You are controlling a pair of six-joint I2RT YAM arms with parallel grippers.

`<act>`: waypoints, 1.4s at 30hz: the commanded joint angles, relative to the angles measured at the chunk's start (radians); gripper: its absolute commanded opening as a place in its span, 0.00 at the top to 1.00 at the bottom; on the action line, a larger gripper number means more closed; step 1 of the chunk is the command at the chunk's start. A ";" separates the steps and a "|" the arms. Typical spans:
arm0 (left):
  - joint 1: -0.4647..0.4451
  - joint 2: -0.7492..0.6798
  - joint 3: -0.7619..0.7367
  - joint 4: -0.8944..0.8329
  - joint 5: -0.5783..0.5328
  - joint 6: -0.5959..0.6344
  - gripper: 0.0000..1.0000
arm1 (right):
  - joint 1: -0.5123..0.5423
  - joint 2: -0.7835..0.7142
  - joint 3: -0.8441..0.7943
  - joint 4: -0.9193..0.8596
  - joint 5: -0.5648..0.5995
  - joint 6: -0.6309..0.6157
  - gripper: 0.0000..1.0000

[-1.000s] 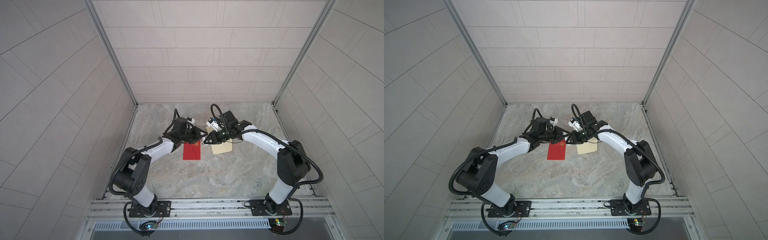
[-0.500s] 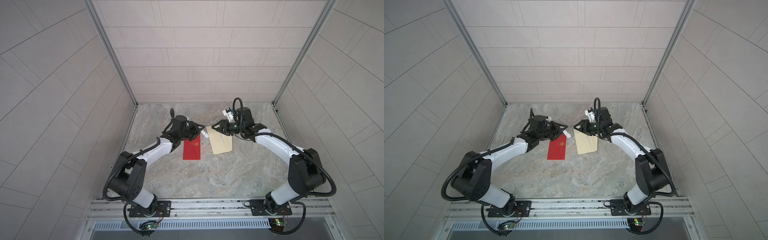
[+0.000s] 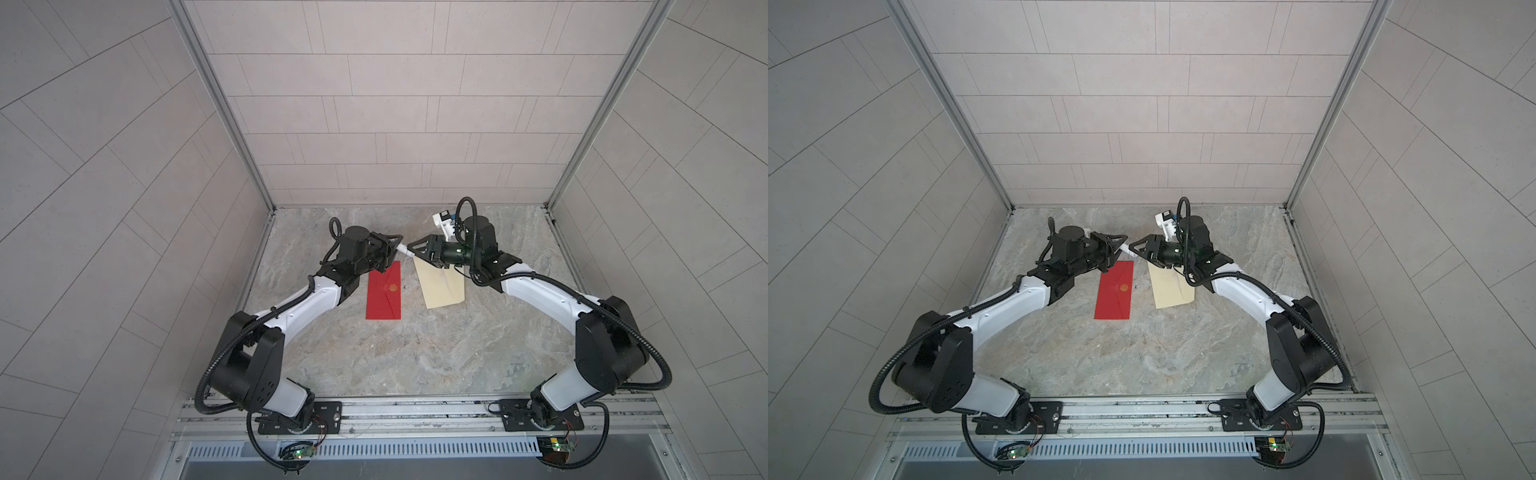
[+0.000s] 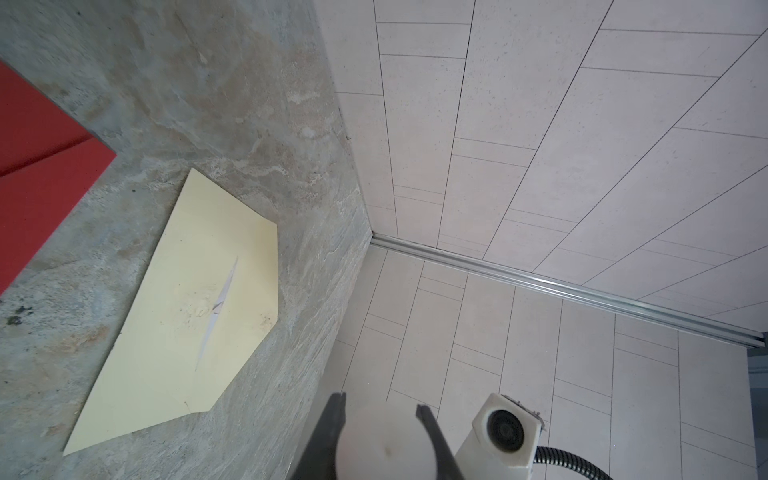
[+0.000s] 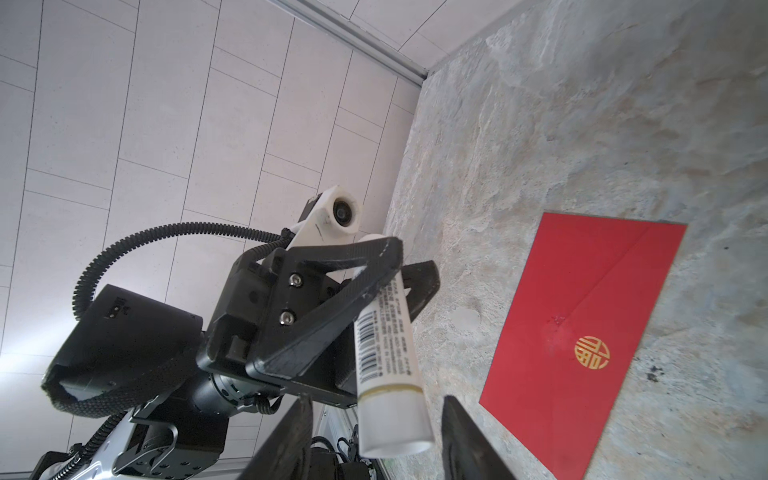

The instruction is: Place the letter into the envelope and seal it

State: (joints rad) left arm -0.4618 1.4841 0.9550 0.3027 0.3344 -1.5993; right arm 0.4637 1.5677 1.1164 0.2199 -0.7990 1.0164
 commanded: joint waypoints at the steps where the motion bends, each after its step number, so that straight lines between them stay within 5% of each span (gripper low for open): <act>1: -0.004 -0.022 -0.004 0.048 -0.008 -0.063 1.00 | 0.018 0.018 0.031 0.020 0.017 -0.008 0.49; 20: -0.020 0.000 0.005 0.038 0.021 -0.078 1.00 | 0.030 0.058 0.112 -0.028 0.116 -0.046 0.83; 22: -0.020 -0.005 0.010 0.026 0.019 -0.058 0.90 | 0.029 0.057 0.141 -0.134 0.161 -0.085 0.88; 26: -0.005 -0.041 0.015 -0.044 -0.011 0.030 0.47 | 0.019 0.079 0.291 -0.546 0.313 -0.243 0.94; 28: 0.014 -0.063 0.023 -0.122 -0.031 0.101 0.39 | 0.010 0.119 0.400 -0.791 0.421 -0.314 0.96; 35: 0.027 -0.028 0.091 -0.422 -0.081 0.395 0.38 | -0.037 0.419 0.785 -1.440 0.586 -0.542 0.96; 42: -0.011 0.092 0.154 -0.511 -0.057 0.544 0.38 | -0.034 0.590 0.935 -1.563 0.637 -0.591 0.97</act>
State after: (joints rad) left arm -0.4526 1.5372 1.0698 -0.1177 0.2764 -1.1751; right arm 0.4210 2.1555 1.9919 -1.1831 -0.2188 0.4797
